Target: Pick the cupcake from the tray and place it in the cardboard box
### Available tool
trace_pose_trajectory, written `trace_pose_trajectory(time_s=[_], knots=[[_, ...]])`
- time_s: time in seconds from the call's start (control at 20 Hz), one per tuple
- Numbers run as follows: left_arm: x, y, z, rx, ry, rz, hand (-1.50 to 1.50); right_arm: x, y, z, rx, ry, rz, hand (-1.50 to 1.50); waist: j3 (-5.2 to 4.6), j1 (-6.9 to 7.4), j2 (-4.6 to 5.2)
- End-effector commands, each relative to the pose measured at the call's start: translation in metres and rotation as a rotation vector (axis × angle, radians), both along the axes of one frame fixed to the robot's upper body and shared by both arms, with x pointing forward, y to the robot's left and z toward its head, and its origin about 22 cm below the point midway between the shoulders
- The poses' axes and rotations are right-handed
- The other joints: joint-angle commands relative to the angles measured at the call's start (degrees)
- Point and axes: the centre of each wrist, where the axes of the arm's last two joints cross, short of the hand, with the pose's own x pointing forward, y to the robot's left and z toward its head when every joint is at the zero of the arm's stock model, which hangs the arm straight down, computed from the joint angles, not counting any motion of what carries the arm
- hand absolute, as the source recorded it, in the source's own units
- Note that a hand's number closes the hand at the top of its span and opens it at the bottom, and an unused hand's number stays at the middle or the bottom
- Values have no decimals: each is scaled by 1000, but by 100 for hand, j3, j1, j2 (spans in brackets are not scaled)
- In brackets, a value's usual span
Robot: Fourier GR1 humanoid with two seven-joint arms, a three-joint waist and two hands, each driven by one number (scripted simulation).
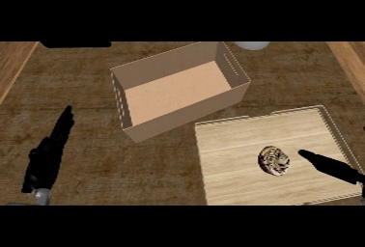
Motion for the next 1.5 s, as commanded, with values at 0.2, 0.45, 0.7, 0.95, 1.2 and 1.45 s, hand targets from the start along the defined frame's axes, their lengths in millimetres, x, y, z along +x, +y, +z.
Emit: trace_pose_trajectory(time_s=[0.2,0.45,0.7,0.95,1.2,1.45], knots=[[5,-16,6,17,3,-23,0,-16,6,42,-141,534,212,-150,-8,118,3],[7,-16,11,-4,1,-26,0,-17,43,73,-115,719,308,-150,9,146,9],[11,-12,6,12,-5,-17,0,2,68,108,-118,764,270,-150,17,140,14],[9,-7,8,-7,1,-19,0,0,84,69,-81,788,210,-150,23,100,8],[3,-9,-6,6,-2,-15,0,2,80,54,-103,860,207,-150,23,89,10],[2,-7,13,2,17,-16,0,3,94,34,-101,852,211,-150,26,103,9]])
